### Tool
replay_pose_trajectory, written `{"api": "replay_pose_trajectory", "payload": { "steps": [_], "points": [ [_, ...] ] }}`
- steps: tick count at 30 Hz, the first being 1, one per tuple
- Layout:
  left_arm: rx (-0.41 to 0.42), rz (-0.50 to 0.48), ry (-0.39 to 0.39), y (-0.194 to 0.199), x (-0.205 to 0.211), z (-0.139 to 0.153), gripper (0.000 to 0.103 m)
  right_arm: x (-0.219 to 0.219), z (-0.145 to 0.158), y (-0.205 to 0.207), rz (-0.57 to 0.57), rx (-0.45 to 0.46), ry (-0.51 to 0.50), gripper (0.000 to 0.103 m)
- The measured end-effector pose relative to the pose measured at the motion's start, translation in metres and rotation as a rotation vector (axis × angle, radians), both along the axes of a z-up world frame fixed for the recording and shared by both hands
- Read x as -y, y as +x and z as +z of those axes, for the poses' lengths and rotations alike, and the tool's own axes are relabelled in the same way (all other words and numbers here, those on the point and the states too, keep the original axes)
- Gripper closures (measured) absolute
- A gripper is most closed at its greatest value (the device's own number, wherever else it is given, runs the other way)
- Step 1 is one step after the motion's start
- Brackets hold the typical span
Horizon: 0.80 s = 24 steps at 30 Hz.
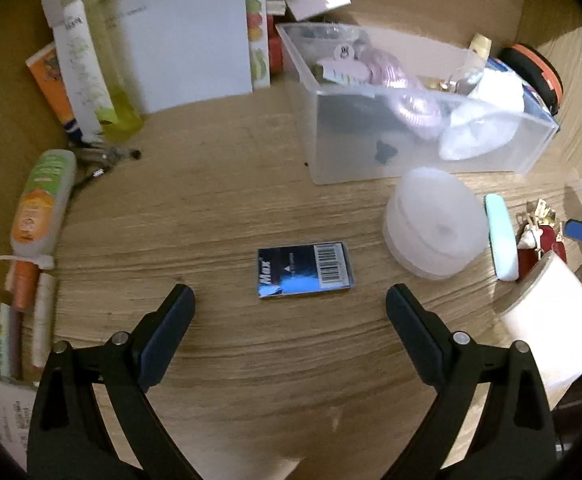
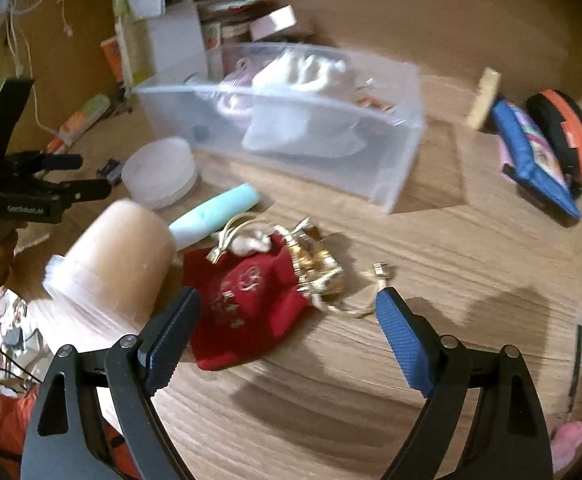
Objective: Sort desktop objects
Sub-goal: 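Move the left tool to the blue card while the right moves to the red pouch, then grasp the blue barcode card with the left tool while the right grasps the red drawstring pouch, then carry the card and red pouch over the bin and open both tools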
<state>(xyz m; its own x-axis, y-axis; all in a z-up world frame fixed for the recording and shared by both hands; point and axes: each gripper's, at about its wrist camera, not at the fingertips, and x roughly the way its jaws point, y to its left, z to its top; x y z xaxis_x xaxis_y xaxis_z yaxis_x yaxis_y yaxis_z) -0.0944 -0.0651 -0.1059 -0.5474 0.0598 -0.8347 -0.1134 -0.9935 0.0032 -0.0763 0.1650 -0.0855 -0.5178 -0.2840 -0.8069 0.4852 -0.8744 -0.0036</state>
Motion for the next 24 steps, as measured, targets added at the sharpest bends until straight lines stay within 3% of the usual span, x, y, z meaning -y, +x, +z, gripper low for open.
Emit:
{"api": "replay_pose_trajectory", "payload": {
  "steps": [6, 7, 8, 9, 12, 14, 15, 17, 24],
  "points": [
    [-0.004, 0.013, -0.049, -0.005, -0.007, 0.001, 0.006, 0.009, -0.01, -0.005, 0.022, -0.009, 0.001, 0.016],
    [-0.001, 0.016, -0.044, -0.006, -0.006, 0.001, 0.006, 0.009, -0.01, -0.005, 0.025, -0.013, -0.002, 0.02],
    [0.0, 0.023, -0.038, -0.007, -0.006, 0.001, 0.007, 0.009, -0.01, -0.005, 0.035, -0.013, -0.007, 0.028],
    [-0.002, 0.024, -0.027, -0.007, -0.005, 0.001, 0.012, 0.009, -0.01, -0.005, 0.044, -0.009, -0.019, 0.03],
    [-0.007, 0.021, -0.003, -0.008, -0.004, 0.004, 0.032, 0.009, -0.009, -0.004, 0.059, -0.018, -0.034, 0.054],
    [-0.015, 0.016, -0.003, -0.007, -0.004, 0.006, 0.046, 0.008, -0.007, -0.005, 0.064, -0.015, -0.041, 0.077],
    [-0.016, 0.012, -0.004, -0.012, -0.003, 0.005, 0.053, 0.006, -0.007, -0.007, 0.062, -0.005, -0.061, 0.08],
    [-0.022, 0.014, -0.007, -0.012, -0.004, 0.005, 0.056, 0.002, -0.006, -0.009, 0.055, 0.002, -0.082, 0.089],
    [-0.044, 0.035, -0.015, -0.005, 0.004, 0.007, 0.056, -0.019, 0.007, -0.013, -0.027, -0.032, -0.105, 0.091]
  ]
}}
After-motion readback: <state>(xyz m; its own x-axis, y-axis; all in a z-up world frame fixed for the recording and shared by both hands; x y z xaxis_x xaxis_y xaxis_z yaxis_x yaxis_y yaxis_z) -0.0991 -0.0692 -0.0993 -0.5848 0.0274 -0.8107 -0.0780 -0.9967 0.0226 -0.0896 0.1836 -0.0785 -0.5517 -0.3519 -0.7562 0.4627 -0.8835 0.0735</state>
